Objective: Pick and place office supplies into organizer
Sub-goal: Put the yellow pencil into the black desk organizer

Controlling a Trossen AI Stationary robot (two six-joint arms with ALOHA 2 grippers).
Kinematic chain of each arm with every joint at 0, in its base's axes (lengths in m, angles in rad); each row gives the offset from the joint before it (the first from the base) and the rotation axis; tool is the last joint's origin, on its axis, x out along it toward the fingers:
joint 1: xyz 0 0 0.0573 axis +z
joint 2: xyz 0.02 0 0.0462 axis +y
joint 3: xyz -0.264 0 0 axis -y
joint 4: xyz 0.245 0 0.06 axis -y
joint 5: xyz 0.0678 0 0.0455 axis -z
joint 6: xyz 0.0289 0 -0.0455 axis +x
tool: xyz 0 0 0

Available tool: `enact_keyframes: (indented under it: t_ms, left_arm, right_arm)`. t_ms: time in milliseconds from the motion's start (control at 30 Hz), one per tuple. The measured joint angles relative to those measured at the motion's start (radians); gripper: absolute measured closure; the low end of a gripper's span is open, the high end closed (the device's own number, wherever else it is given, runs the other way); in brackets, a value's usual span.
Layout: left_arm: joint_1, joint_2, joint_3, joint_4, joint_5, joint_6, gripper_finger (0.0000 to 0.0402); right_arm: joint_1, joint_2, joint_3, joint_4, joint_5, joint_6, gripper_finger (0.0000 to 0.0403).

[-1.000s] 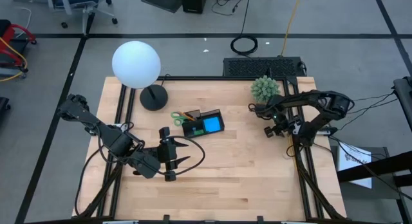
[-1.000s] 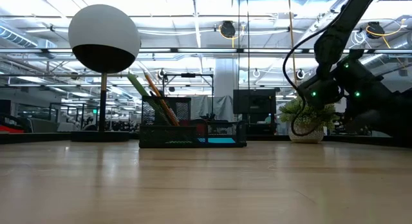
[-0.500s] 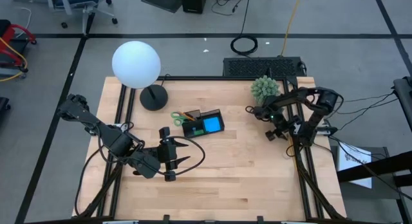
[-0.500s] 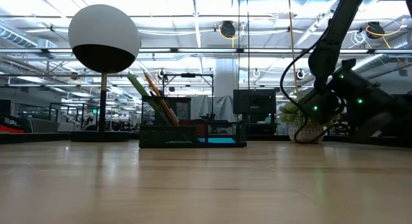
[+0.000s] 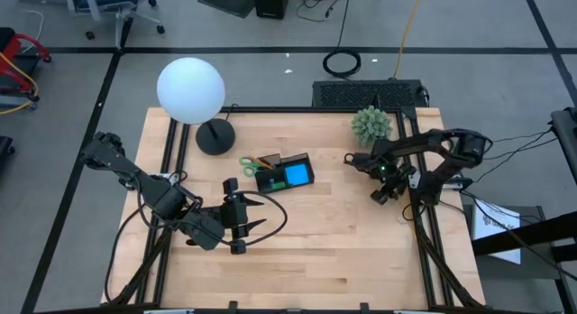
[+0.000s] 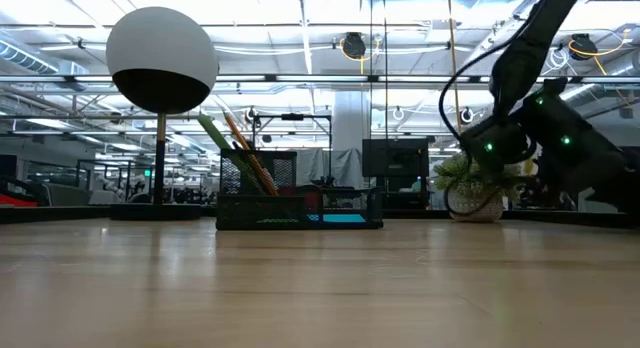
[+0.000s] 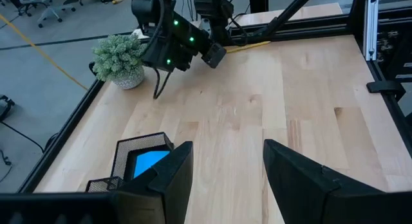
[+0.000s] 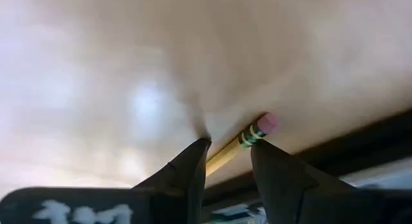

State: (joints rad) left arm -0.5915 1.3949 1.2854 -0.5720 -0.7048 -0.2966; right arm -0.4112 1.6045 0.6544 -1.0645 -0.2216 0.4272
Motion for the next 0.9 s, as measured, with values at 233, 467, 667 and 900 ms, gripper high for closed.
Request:
enact_keyframes:
  t_ms: [233, 467, 667, 900]
  left_arm:
    - [0.0, 0.0, 0.0, 0.0, 0.0, 0.002, 0.0206]
    - [0.0, 0.0, 0.0, 0.0, 0.0, 0.002, 0.0206]
    - [0.0, 0.0, 0.0, 0.0, 0.0, 0.002, 0.0206]
    - [0.0, 0.0, 0.0, 0.0, 0.0, 0.002, 0.0206]
  right_arm:
    - [0.119, -0.1, 0.006, 0.155, -0.183, 0.079, 0.0284]
    - [0.275, -0.154, 0.007, 0.463, -0.271, 0.21, 0.0284]
    - [0.337, -0.192, 0.007, 0.537, -0.198, 0.255, 0.0284]
    - [0.35, -0.286, 0.007, 0.529, -0.013, 0.262, 0.0284]
